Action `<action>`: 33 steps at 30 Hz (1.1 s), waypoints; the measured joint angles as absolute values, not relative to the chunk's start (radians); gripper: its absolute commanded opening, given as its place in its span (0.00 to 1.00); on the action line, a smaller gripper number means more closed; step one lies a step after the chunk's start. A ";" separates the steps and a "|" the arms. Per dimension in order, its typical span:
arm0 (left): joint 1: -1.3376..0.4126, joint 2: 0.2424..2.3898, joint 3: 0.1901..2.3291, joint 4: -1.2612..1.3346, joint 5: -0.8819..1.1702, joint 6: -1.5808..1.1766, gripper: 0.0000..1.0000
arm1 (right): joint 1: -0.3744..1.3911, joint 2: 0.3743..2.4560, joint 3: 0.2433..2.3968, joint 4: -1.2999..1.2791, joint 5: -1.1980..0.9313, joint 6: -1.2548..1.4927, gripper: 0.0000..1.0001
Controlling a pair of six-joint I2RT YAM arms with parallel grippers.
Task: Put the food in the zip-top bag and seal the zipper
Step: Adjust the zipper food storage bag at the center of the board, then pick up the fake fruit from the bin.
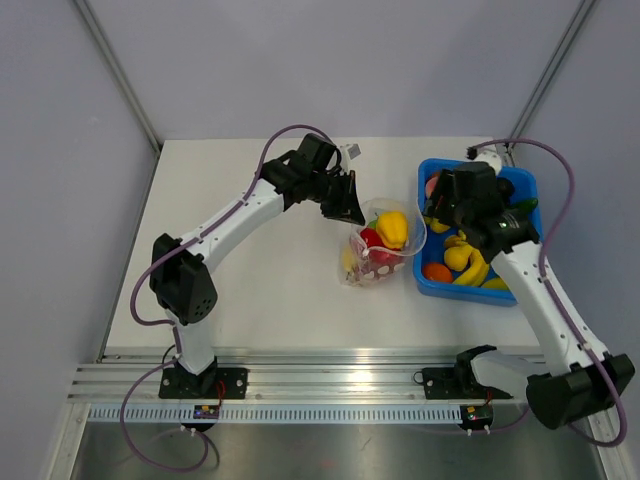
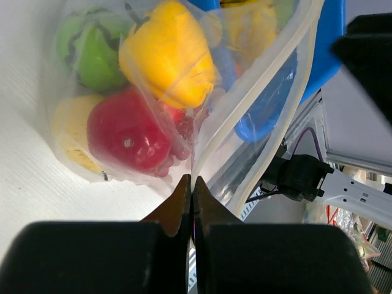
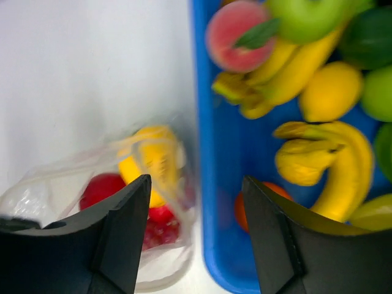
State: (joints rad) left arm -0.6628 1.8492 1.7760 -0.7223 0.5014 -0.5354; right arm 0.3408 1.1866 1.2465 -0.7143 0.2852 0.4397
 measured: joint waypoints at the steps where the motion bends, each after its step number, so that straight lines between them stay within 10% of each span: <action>1: -0.662 1.849 1.773 -0.714 0.503 -0.537 0.00 | 0.290 1.144 1.227 -0.710 0.281 0.439 0.64; 8: -0.662 1.849 1.742 -0.681 0.520 -0.552 0.00 | 0.033 1.101 1.052 -0.694 0.276 0.441 0.63; 33: -0.663 1.866 1.752 -0.680 0.528 -0.551 0.00 | -0.061 1.383 0.869 -0.476 0.188 0.440 0.60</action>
State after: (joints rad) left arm -0.6628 1.8664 1.7515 -0.6800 0.5282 -0.5510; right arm -0.0608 1.3834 0.8688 -0.4759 0.1883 0.4397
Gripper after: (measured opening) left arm 0.005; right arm 0.598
